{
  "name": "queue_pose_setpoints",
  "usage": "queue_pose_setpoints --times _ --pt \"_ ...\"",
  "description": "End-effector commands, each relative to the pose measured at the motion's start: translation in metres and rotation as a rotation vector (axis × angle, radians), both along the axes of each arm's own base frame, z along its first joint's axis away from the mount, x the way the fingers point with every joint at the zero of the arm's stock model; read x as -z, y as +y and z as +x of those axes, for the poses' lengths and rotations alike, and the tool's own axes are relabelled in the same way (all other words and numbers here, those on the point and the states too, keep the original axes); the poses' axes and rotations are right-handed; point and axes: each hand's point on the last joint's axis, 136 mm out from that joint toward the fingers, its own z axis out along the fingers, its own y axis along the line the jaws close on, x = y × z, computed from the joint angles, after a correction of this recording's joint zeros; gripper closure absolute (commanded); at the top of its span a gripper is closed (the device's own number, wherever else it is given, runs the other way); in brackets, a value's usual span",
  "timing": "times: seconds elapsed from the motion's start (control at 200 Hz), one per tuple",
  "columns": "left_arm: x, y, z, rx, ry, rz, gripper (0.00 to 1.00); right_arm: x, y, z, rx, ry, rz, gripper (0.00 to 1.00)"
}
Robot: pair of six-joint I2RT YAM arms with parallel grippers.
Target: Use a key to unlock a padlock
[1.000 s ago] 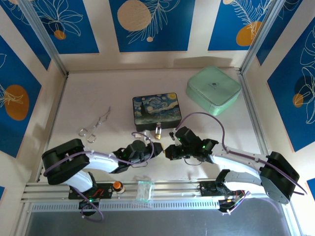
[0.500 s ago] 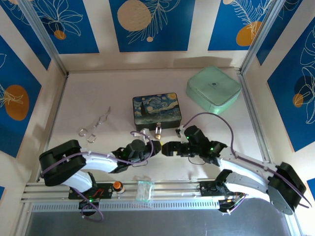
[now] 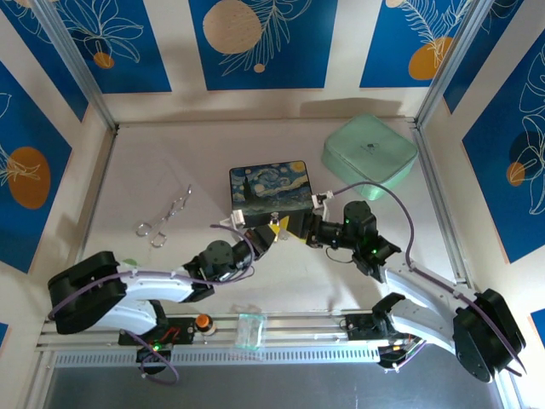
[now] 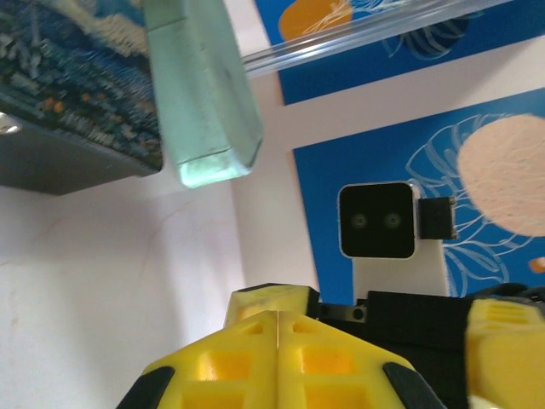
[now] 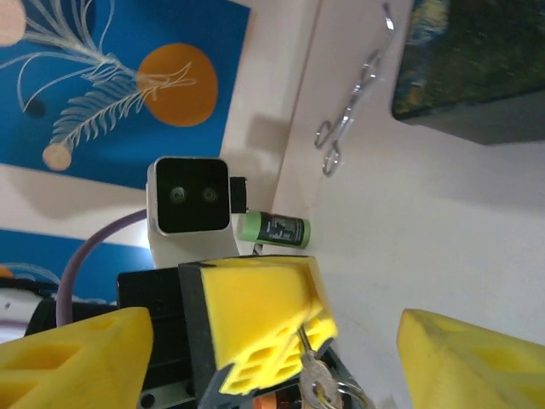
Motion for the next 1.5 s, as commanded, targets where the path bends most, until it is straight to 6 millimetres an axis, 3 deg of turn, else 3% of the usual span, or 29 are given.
queue_pose_setpoints --times 0.0,0.115,0.21,0.44,0.725,0.8,1.036,1.496 --pt "-0.027 0.010 0.000 -0.035 -0.038 -0.074 1.00 -0.013 0.005 -0.003 -0.042 0.005 0.057 0.30" --pt "-0.040 0.014 -0.002 -0.041 -0.064 -0.060 1.00 -0.008 0.009 -0.004 -0.066 0.029 0.096 0.40" --pt "-0.043 0.016 -0.002 -0.045 -0.065 -0.041 1.00 -0.016 0.015 -0.007 -0.102 0.005 0.141 0.45" --pt "-0.041 0.020 -0.001 -0.060 -0.064 -0.036 1.00 -0.026 0.014 -0.011 -0.092 -0.029 0.165 0.52" --pt "-0.054 0.021 -0.002 -0.063 -0.102 -0.048 1.00 -0.019 0.019 -0.017 -0.115 -0.005 0.155 0.57" --pt "-0.053 0.020 -0.001 -0.061 -0.094 -0.039 1.00 -0.022 0.022 -0.018 -0.130 -0.013 0.167 0.66" --pt "-0.054 0.020 0.000 -0.068 -0.099 -0.048 1.00 -0.021 0.028 -0.022 -0.153 -0.007 0.165 0.66" --pt "-0.056 0.023 0.001 -0.082 -0.099 -0.028 1.00 -0.018 0.026 -0.020 -0.137 -0.003 0.181 0.85"
